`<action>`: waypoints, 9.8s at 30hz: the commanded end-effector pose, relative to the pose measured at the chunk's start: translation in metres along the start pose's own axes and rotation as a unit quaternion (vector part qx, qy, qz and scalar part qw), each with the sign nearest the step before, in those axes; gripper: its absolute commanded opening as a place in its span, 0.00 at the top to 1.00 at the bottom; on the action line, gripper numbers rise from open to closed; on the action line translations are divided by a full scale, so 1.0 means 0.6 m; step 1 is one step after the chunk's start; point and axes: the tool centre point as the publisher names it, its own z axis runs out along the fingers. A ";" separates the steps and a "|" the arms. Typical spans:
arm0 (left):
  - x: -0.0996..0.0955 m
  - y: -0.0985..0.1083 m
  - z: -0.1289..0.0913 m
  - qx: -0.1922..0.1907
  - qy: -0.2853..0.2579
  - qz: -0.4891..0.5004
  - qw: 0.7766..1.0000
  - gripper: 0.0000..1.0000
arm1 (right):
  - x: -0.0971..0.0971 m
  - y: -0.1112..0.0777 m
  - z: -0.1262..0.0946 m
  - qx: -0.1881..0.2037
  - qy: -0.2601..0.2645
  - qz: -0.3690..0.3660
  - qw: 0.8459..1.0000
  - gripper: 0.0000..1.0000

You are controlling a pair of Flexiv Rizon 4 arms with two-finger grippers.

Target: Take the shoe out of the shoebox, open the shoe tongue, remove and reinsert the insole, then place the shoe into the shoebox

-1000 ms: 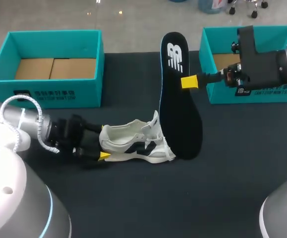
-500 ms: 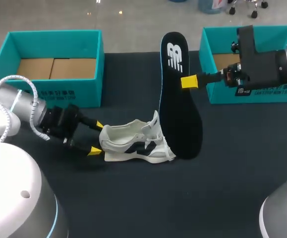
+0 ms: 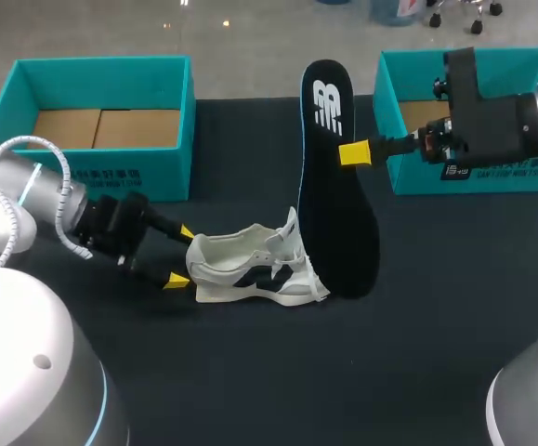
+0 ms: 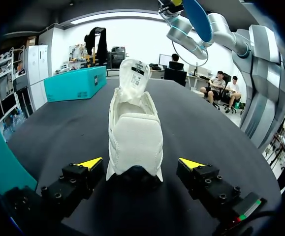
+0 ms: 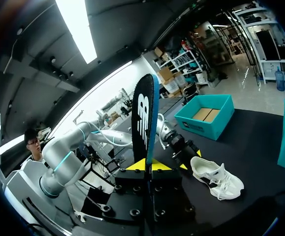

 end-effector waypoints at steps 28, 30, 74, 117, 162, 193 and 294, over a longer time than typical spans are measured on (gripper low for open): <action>0.004 -0.050 -0.040 -0.200 -0.011 -0.043 0.979 0.00 | -0.002 0.002 0.005 0.001 0.000 0.000 1.000 1.00; 0.005 -0.057 -0.042 -0.212 -0.012 -0.040 0.976 0.00 | -0.002 0.002 0.005 0.001 0.000 0.000 1.000 1.00; -0.002 -0.096 -0.005 -0.454 -0.041 -0.004 0.890 0.00 | -0.002 0.002 0.005 0.001 0.000 0.000 1.000 1.00; -0.034 -0.135 0.013 -0.449 -0.037 0.022 0.892 0.00 | -0.002 0.002 0.005 0.001 0.000 0.000 1.000 1.00; -0.080 -0.102 0.162 -0.423 -0.012 0.001 0.906 1.00 | -0.002 0.002 0.005 0.001 0.000 0.000 1.000 1.00; -0.059 -0.111 0.148 -0.413 0.020 0.033 0.910 1.00 | -0.002 0.002 0.005 0.001 0.000 0.000 1.000 1.00; -0.127 -0.196 0.256 -0.417 0.454 0.482 0.622 0.00 | -0.002 0.002 0.005 0.001 0.000 0.000 1.000 1.00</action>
